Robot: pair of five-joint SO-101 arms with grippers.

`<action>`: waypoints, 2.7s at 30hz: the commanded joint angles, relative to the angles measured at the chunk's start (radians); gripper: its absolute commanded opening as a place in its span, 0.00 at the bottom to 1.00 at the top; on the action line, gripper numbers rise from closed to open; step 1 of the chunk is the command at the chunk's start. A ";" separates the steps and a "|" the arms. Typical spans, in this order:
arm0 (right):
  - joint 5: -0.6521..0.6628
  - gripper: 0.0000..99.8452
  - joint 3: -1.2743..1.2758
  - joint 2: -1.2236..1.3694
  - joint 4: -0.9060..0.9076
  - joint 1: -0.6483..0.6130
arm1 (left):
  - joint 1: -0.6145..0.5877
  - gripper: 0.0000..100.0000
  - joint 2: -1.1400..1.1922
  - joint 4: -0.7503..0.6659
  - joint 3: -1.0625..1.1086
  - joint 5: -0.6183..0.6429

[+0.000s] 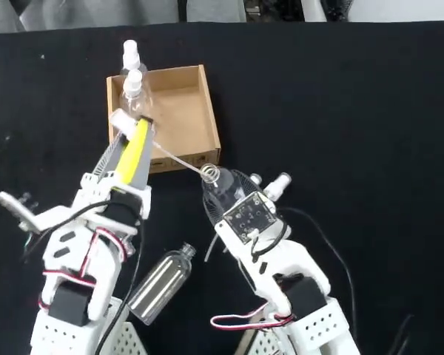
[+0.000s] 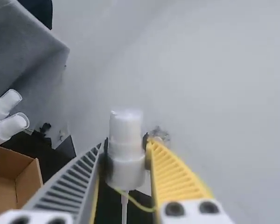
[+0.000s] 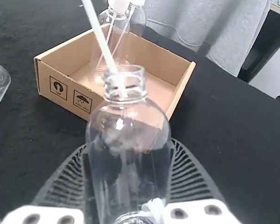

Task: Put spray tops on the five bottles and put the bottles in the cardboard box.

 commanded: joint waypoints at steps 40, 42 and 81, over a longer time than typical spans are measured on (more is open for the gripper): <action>0.094 0.04 -0.010 -0.102 -0.063 -0.049 | 0.236 0.03 -0.023 0.005 0.093 -0.206; 0.092 0.04 -0.010 -0.102 -0.063 -0.049 | 0.236 0.03 -0.023 0.005 0.094 -0.206; 0.015 0.04 -0.010 -0.102 0.015 -0.127 | 0.236 0.21 -0.023 0.130 0.018 -0.020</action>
